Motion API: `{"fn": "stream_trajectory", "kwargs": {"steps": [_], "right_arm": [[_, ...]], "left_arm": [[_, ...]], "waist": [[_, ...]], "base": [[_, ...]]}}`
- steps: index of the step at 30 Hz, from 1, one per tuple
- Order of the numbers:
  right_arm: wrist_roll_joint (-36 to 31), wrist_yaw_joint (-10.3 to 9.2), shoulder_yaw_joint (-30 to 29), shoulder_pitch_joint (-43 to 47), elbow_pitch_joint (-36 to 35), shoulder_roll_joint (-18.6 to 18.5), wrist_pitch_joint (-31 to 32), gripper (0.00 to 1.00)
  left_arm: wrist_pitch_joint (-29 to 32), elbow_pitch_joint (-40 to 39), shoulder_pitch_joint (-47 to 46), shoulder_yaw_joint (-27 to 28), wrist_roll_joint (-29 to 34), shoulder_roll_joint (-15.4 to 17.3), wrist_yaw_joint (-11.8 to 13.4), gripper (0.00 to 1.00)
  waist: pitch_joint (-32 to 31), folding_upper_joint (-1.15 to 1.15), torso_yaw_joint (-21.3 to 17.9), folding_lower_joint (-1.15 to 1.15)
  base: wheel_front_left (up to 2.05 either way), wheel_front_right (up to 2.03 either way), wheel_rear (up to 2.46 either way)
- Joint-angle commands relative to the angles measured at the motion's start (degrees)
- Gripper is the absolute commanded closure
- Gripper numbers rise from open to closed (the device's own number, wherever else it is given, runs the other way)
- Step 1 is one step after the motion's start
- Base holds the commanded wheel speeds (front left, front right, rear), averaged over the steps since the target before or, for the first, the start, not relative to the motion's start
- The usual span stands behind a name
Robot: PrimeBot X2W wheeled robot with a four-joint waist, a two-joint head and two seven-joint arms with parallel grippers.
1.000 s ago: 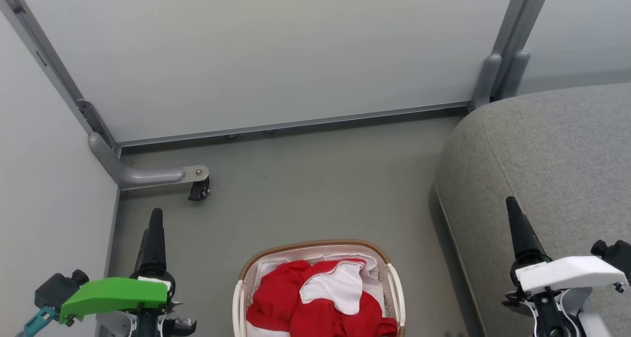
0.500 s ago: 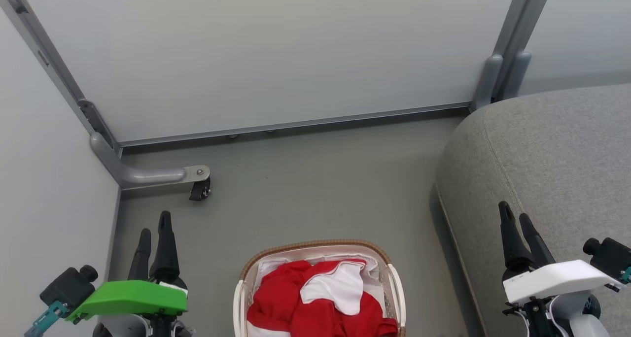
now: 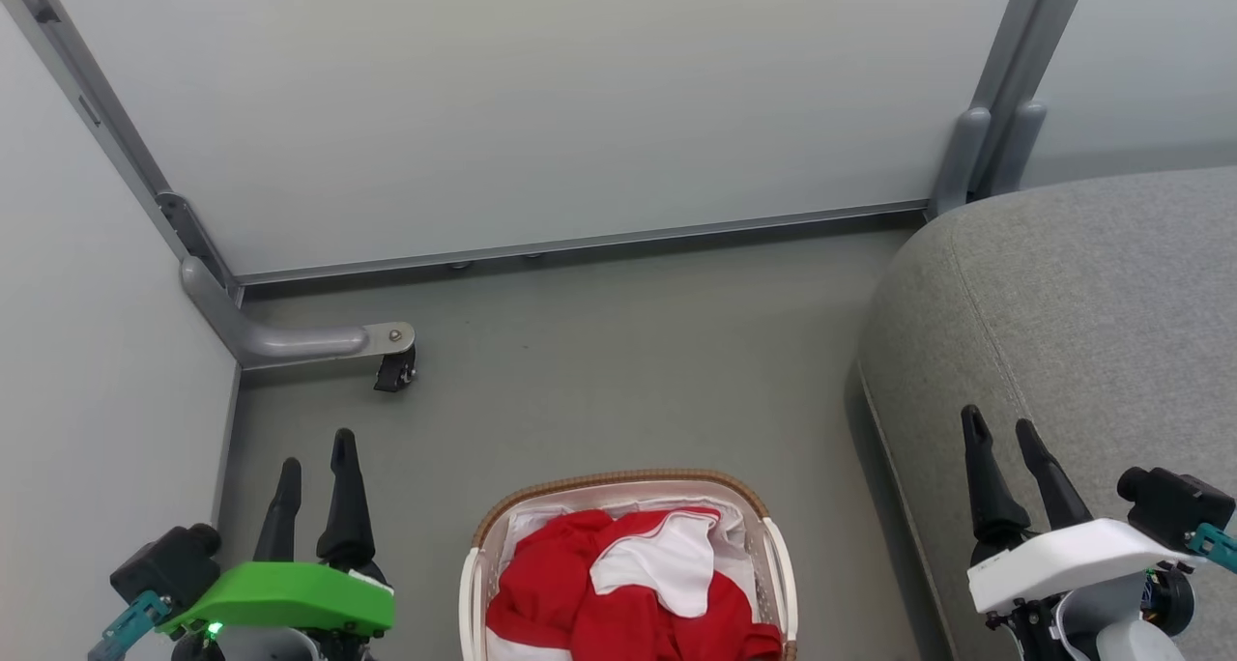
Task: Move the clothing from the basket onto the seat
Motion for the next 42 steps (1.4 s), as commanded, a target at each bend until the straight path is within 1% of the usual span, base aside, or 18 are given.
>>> {"fn": "stream_trajectory", "kwargs": {"steps": [1,22,42], "right_arm": [[-2.0,0.01,0.13,0.15,-0.37,-0.39,-0.74,0.0],[-15.31,0.02,1.09,0.96,0.44,-0.52,-3.71,0.0],[-25.11,0.01,1.64,1.57,0.63,-0.64,-6.13,0.0]], "left_arm": [[-0.71,-0.43,0.33,-0.11,2.11,0.4,0.21,0.0],[-3.65,1.72,1.48,-1.64,13.03,0.51,0.58,0.0],[-6.07,5.24,1.77,-2.62,20.51,0.58,0.65,0.0]], "waist": [[-0.01,0.0,0.03,0.0],[-0.05,0.0,0.14,0.0],[0.07,0.0,0.33,0.0]], "base": [[0.0,0.0,0.0],[0.0,0.0,0.0],[0.0,0.0,0.0]]}}
